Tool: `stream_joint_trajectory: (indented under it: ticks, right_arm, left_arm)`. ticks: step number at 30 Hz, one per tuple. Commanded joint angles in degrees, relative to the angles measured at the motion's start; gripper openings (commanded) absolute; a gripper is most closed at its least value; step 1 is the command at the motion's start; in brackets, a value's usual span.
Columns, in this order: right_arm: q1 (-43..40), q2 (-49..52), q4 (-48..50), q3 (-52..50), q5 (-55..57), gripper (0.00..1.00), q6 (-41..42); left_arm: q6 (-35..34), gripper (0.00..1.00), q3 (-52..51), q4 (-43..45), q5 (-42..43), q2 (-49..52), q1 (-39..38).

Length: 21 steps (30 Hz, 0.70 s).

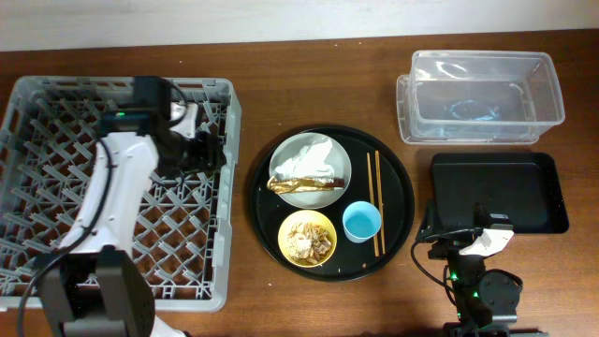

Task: Sort waste into correct bins and load items into the dishwasher rack
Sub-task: 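Release the pink cup and lift the left gripper away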

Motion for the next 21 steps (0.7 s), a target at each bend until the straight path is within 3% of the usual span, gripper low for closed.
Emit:
stream_joint_trajectory:
  ticks: [1,9,13,18,21]
  right_arm:
    - [0.50,-0.37,-0.28,-0.28,0.33,0.99,-0.59]
    - [0.50,-0.37,-0.28,-0.28,0.33,0.99,-0.59]
    - [0.50,-0.37,-0.28,-0.28,0.33,0.99,-0.57]
    - [0.50,-0.37,-0.28,-0.28,0.33,0.99,-0.59]
    - [0.50,-0.37,-0.28,-0.28,0.33,0.99,-0.59]
  left_arm:
    - [1.44,0.63,0.13,-0.42,-6.64,2.43,-3.30]
    - [2.40,0.57,0.13,-0.09,-6.73,7.39,-6.19]
    - [2.40,0.44,0.13,1.68,-6.82,8.94,-6.19]
    - [2.40,0.41,0.13,6.73,-6.88,9.09,-6.19]
    - [2.38,0.30,0.13,9.07,-6.88,9.14,-6.19]
